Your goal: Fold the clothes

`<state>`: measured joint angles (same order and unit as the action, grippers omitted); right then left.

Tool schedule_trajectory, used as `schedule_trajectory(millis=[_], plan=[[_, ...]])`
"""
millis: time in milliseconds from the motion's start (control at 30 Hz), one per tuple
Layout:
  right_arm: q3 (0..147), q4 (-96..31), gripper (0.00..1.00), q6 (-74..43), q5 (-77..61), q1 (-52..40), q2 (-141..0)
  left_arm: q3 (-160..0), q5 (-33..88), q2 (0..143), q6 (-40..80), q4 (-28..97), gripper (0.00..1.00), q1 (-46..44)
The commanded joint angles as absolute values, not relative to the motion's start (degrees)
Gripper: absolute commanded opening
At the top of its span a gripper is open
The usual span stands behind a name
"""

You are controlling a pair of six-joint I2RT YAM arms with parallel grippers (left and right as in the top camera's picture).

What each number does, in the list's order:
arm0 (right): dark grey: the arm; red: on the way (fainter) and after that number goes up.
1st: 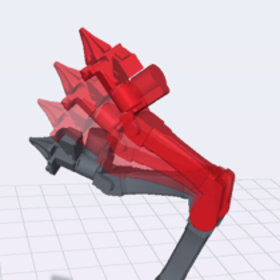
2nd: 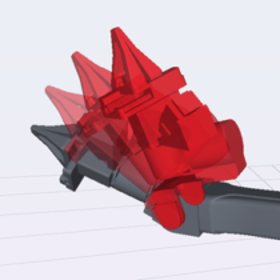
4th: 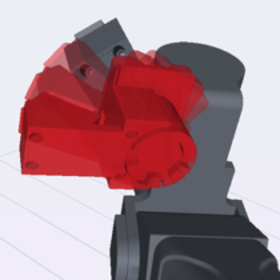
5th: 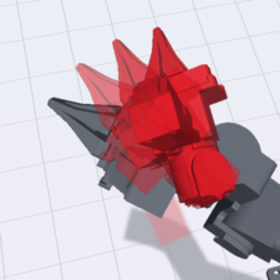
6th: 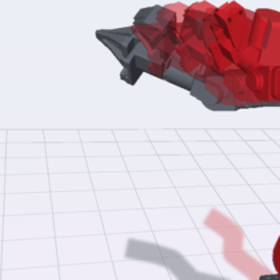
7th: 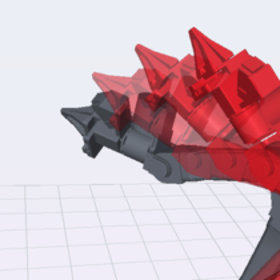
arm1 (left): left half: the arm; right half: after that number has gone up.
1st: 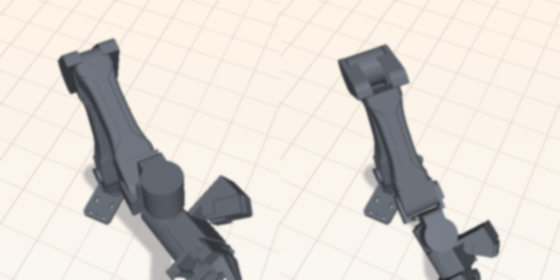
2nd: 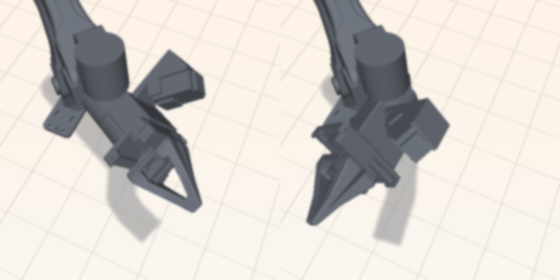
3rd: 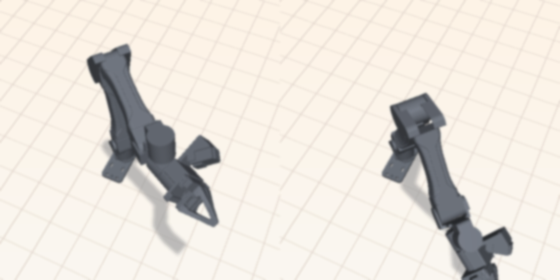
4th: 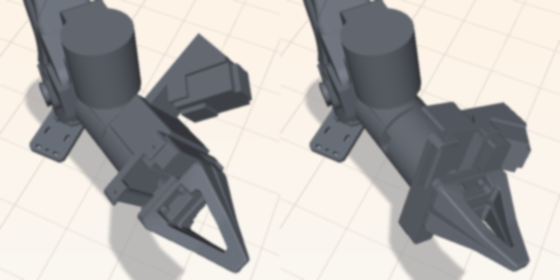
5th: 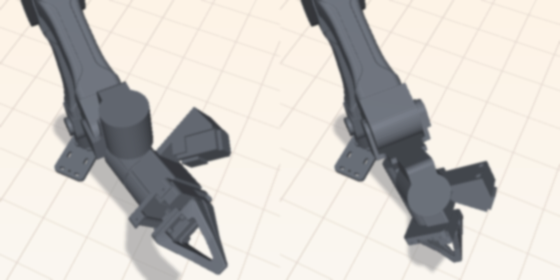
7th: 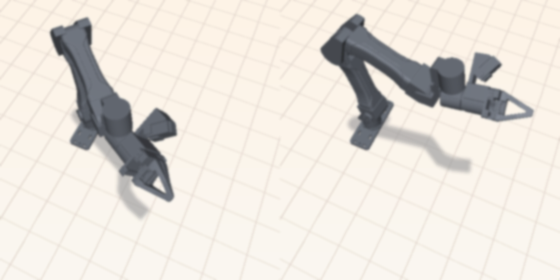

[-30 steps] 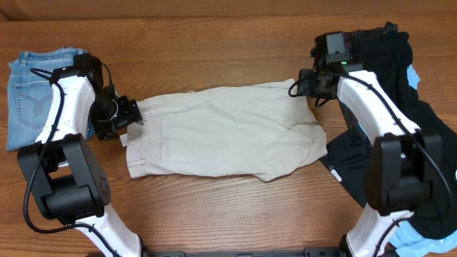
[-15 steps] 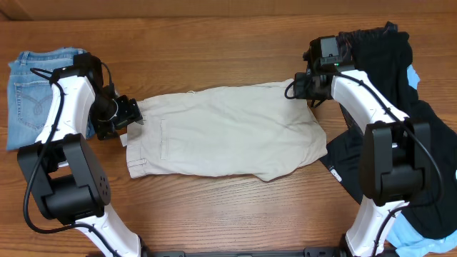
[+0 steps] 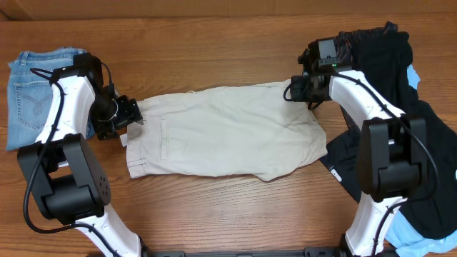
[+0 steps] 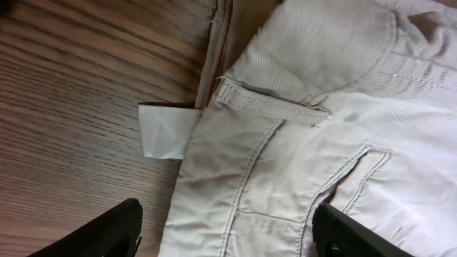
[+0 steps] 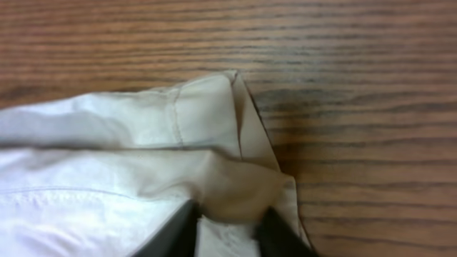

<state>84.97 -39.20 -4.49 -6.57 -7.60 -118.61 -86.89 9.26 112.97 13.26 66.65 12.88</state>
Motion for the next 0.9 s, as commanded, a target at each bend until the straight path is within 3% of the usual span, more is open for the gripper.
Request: schedule_trajectory(millis=[0,400,867], plan=[[86.48,-39.13,0.04,-4.27,-7.77,-7.70,-118.74,-87.90,9.93,113.45,12.21,66.67,0.79,13.10],[101.25,-40.69,0.04,-4.23,-5.91,-7.73,-112.97,-87.90,9.93,113.45,12.21,66.15,0.79,13.10],[101.14,-40.95,0.04,-4.25,-5.87,-7.77,-122.32,-87.90,9.96,113.45,12.23,66.02,0.79,13.10]])
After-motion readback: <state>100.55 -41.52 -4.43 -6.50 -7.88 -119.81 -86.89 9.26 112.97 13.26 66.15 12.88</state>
